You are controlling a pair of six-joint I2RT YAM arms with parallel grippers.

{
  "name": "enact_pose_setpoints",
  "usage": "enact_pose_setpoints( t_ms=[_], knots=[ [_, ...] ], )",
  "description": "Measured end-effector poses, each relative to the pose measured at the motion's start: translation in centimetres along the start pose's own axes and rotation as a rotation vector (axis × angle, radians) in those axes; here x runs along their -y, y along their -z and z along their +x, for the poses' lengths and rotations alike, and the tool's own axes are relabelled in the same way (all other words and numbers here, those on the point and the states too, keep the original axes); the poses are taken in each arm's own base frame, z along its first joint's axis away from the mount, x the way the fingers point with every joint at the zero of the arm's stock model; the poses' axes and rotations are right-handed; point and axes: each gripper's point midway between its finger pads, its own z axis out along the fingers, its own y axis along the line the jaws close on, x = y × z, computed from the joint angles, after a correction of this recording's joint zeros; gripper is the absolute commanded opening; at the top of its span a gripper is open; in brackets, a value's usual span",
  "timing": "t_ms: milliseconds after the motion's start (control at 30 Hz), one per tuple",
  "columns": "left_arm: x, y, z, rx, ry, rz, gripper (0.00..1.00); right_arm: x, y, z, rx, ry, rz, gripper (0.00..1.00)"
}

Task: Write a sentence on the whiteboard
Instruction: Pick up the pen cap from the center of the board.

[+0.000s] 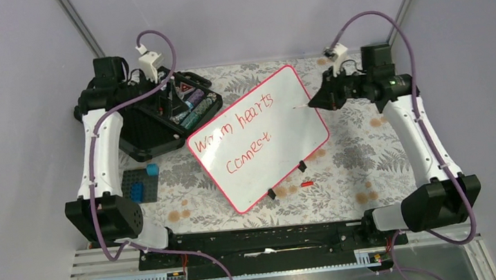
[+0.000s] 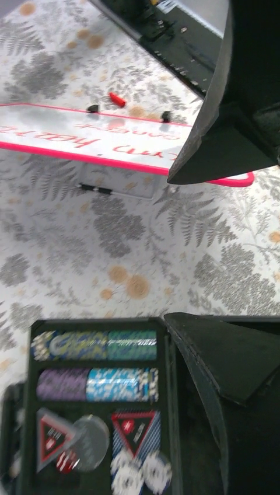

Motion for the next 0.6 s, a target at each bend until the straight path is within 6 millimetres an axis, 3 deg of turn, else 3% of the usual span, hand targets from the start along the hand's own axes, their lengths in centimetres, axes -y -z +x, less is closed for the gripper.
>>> enact_pose_setpoints(
  t_ms=[167, 300, 400, 433, 600],
  knots=[
    [0.4, 0.7, -4.6, 0.077, -0.091, -0.044, 0.85, 4.9, 3.4, 1.1, 0.066, -0.132, 0.100, 0.00],
    [4.6, -1.8, -6.5, 0.076, -0.209, 0.014, 0.82, 8.2, 5.7, 2.8, 0.098, -0.228, 0.180, 0.00],
    [10.6, -6.1, -5.7, 0.015, -0.323, 0.137, 0.77, 9.9, 6.8, 4.1, 0.116, -0.283, 0.226, 0.00],
    [11.8, -7.2, -5.3, -0.005, -0.343, 0.157, 0.76, 10.3, 7.0, 4.5, 0.121, -0.297, 0.238, 0.00],
    [19.1, -14.8, -0.2, -0.173, -0.485, 0.290, 0.73, 11.2, 7.9, 6.4, 0.149, -0.363, 0.285, 0.00]
  ],
)
